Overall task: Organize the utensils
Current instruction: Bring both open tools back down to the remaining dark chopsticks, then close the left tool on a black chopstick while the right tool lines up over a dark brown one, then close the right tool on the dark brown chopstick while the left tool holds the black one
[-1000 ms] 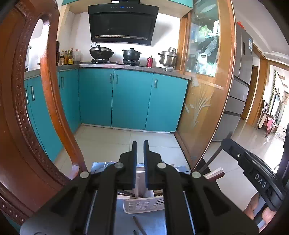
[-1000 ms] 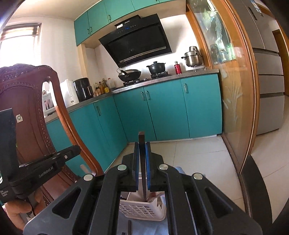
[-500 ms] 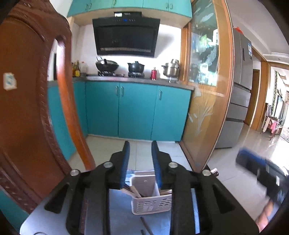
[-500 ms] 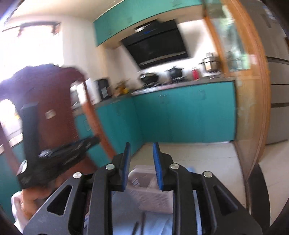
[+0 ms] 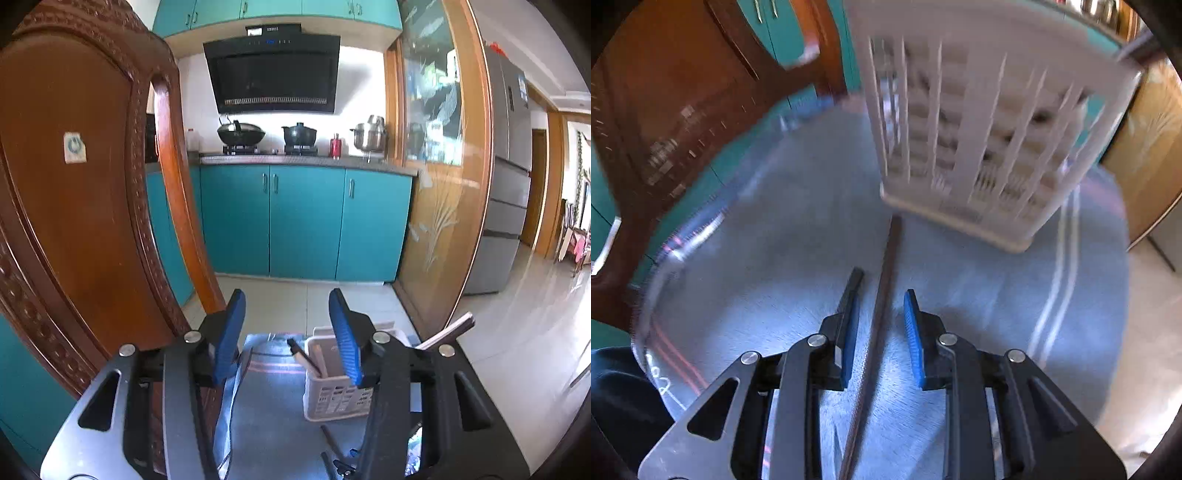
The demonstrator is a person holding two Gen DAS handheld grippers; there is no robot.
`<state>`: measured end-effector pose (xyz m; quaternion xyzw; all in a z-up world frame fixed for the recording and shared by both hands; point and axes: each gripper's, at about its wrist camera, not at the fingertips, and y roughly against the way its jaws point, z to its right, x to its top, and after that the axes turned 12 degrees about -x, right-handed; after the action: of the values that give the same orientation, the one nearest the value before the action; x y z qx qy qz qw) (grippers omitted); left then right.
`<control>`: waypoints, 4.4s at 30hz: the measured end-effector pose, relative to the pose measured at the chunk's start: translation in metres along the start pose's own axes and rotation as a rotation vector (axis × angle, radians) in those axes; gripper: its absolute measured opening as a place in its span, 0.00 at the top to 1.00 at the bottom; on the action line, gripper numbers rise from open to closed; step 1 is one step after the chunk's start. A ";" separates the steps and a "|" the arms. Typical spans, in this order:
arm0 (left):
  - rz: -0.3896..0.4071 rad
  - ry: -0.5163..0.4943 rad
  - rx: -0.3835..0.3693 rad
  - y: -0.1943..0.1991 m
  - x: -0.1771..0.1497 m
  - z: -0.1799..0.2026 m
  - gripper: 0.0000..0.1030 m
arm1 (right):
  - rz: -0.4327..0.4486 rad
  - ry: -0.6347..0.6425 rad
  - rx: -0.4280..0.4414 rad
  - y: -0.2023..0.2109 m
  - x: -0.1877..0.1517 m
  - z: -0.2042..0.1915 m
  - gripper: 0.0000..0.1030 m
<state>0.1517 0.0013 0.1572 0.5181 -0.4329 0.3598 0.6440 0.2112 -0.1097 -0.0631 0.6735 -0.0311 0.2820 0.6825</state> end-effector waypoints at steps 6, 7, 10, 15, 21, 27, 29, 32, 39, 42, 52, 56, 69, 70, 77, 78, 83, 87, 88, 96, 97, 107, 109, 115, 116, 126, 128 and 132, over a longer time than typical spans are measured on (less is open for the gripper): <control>-0.052 -0.017 -0.008 -0.010 -0.011 -0.003 0.50 | -0.040 -0.030 -0.017 -0.009 0.002 0.003 0.93; -0.059 -0.022 -0.011 -0.011 -0.013 -0.003 0.49 | -0.042 -0.046 -0.022 -0.008 0.001 0.005 0.94; -0.075 -0.049 -0.015 -0.013 -0.018 -0.001 0.48 | -0.044 -0.123 -0.020 0.000 -0.003 0.025 0.94; -0.130 -0.071 -0.018 -0.022 -0.035 -0.001 0.46 | -0.092 -0.309 0.003 0.002 -0.030 0.060 0.94; -0.342 0.018 -0.142 -0.058 -0.099 -0.006 0.44 | -0.063 -0.362 0.067 0.012 -0.038 0.076 0.90; -0.551 0.102 -0.159 -0.096 -0.154 -0.004 0.44 | -0.030 -0.460 0.046 0.015 -0.036 0.102 0.81; -0.568 0.080 -0.165 -0.100 -0.159 0.003 0.42 | -0.020 -0.457 0.028 0.013 -0.033 0.101 0.73; -0.572 0.056 -0.161 -0.101 -0.161 0.006 0.39 | -0.007 -0.451 0.025 0.011 -0.030 0.097 0.71; -0.598 0.034 -0.144 -0.105 -0.167 0.009 0.37 | 0.077 -0.348 -0.031 0.003 -0.016 0.083 0.64; -0.614 0.032 -0.130 -0.108 -0.171 0.007 0.35 | 0.071 -0.322 0.010 -0.011 -0.006 0.075 0.64; -0.648 0.019 -0.094 -0.113 -0.185 -0.005 0.35 | -0.001 -0.323 -0.032 -0.023 -0.008 0.073 0.92; -0.655 0.015 -0.092 -0.114 -0.187 -0.004 0.34 | -0.002 -0.392 -0.011 -0.017 -0.018 0.092 0.92; -0.694 -0.028 -0.092 -0.128 -0.198 0.015 0.33 | 0.048 -0.455 -0.006 -0.001 -0.022 0.117 0.84; -0.697 -0.030 -0.091 -0.129 -0.200 0.016 0.33 | 0.048 -0.461 -0.008 0.001 -0.023 0.121 0.83; -0.723 -0.045 -0.083 -0.138 -0.208 0.019 0.33 | 0.036 -0.463 -0.012 -0.002 -0.025 0.119 0.75; -0.727 -0.047 -0.082 -0.139 -0.210 0.019 0.33 | 0.035 -0.459 -0.014 -0.001 -0.025 0.118 0.74; -0.725 -0.046 -0.083 -0.141 -0.212 0.018 0.33 | 0.033 -0.447 -0.020 -0.002 -0.026 0.114 0.73; -0.723 -0.039 -0.092 -0.141 -0.214 0.016 0.37 | 0.024 -0.443 -0.023 -0.003 -0.027 0.112 0.73; -0.723 -0.034 -0.101 -0.141 -0.214 0.016 0.41 | 0.022 -0.443 -0.023 -0.004 -0.027 0.112 0.73; -0.729 -0.008 -0.132 -0.141 -0.213 0.014 0.47 | 0.013 -0.432 -0.027 -0.006 -0.028 0.108 0.73; -0.730 -0.003 -0.137 -0.141 -0.213 0.012 0.50 | 0.012 -0.432 -0.027 -0.006 -0.028 0.108 0.73; -0.741 -0.012 -0.187 -0.137 -0.210 0.011 0.86 | 0.004 -0.421 -0.029 -0.009 -0.028 0.103 0.73; -0.746 -0.002 -0.187 -0.137 -0.209 0.008 0.87 | 0.004 -0.422 -0.028 -0.009 -0.029 0.104 0.73; -0.737 0.046 -0.148 -0.138 -0.205 -0.014 0.88 | 0.007 -0.423 -0.026 -0.008 -0.028 0.103 0.73; -0.733 0.052 -0.145 -0.138 -0.205 -0.016 0.88 | 0.008 -0.423 -0.025 -0.007 -0.028 0.103 0.73; -0.741 0.124 -0.140 -0.138 -0.204 -0.036 0.69 | 0.012 -0.362 -0.057 -0.004 -0.028 0.090 0.73; -0.741 0.125 -0.142 -0.138 -0.204 -0.036 0.67 | 0.012 -0.348 -0.063 -0.005 -0.028 0.086 0.68; -0.739 0.124 -0.128 -0.145 -0.205 -0.028 0.64 | 0.018 -0.318 -0.079 -0.004 -0.028 0.077 0.62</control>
<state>0.2142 -0.0039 -0.0879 0.5752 -0.1985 0.1061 0.7864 0.2155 -0.1908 -0.0714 0.6819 -0.1560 0.1765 0.6924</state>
